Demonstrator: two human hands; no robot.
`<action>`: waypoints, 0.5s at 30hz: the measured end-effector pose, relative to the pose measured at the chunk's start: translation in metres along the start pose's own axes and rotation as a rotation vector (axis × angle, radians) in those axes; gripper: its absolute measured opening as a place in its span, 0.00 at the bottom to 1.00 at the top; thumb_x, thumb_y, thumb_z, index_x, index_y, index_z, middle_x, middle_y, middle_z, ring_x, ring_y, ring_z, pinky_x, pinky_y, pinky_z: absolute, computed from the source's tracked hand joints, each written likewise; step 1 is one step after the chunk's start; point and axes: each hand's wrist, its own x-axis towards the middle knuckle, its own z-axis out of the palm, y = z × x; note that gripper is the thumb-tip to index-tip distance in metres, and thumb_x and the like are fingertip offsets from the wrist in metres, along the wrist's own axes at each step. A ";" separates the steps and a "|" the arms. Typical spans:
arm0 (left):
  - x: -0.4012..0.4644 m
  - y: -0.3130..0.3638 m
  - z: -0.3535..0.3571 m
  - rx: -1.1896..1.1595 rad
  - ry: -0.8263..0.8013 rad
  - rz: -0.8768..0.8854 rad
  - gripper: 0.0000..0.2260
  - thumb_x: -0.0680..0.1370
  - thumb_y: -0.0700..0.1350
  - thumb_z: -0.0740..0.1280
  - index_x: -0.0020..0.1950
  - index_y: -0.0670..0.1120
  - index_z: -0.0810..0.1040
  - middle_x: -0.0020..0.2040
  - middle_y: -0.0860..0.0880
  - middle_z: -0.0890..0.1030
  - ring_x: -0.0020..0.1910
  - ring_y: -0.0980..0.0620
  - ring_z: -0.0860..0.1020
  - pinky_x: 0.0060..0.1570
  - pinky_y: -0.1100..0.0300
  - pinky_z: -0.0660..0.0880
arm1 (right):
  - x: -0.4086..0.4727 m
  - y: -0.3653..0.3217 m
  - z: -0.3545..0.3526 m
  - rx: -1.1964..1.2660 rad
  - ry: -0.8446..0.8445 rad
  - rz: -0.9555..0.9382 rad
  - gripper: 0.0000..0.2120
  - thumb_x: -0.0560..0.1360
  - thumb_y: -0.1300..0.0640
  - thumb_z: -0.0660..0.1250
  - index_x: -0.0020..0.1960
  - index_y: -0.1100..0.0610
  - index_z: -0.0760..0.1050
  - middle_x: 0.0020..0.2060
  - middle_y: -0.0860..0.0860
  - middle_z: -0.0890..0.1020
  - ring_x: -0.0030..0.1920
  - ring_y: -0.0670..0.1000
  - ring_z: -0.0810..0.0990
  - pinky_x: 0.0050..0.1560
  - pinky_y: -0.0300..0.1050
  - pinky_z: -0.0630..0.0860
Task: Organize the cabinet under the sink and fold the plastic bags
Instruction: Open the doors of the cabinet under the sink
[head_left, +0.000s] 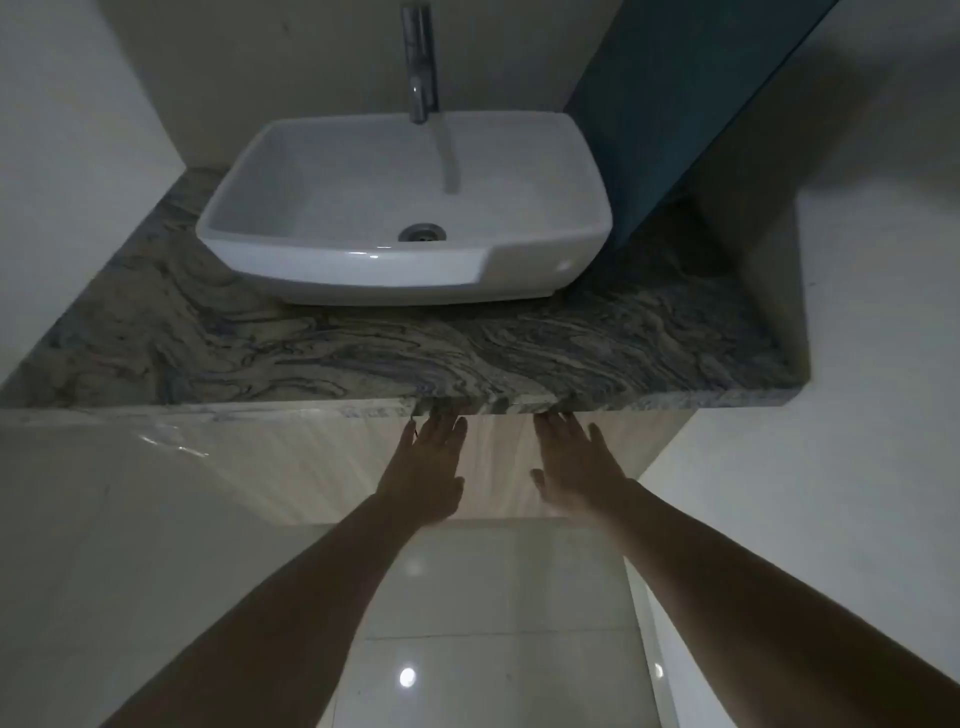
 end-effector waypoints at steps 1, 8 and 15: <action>0.005 -0.002 0.003 0.043 -0.023 -0.016 0.35 0.78 0.52 0.62 0.78 0.41 0.48 0.79 0.43 0.50 0.78 0.46 0.49 0.76 0.46 0.47 | 0.004 0.000 0.002 -0.021 0.007 0.003 0.36 0.81 0.47 0.57 0.79 0.60 0.41 0.79 0.54 0.47 0.78 0.56 0.46 0.76 0.60 0.49; 0.015 -0.006 0.016 0.108 -0.003 -0.056 0.44 0.74 0.53 0.67 0.78 0.41 0.42 0.79 0.43 0.48 0.78 0.45 0.47 0.75 0.42 0.43 | 0.014 0.004 0.018 -0.040 0.131 0.044 0.40 0.75 0.55 0.63 0.79 0.57 0.43 0.78 0.53 0.52 0.77 0.56 0.49 0.76 0.60 0.47; 0.000 0.010 0.007 0.112 -0.167 -0.062 0.48 0.69 0.49 0.70 0.77 0.41 0.41 0.75 0.41 0.50 0.74 0.39 0.51 0.74 0.43 0.48 | 0.000 0.001 0.018 0.023 0.133 0.037 0.41 0.71 0.60 0.65 0.79 0.55 0.48 0.76 0.52 0.54 0.75 0.57 0.51 0.73 0.56 0.59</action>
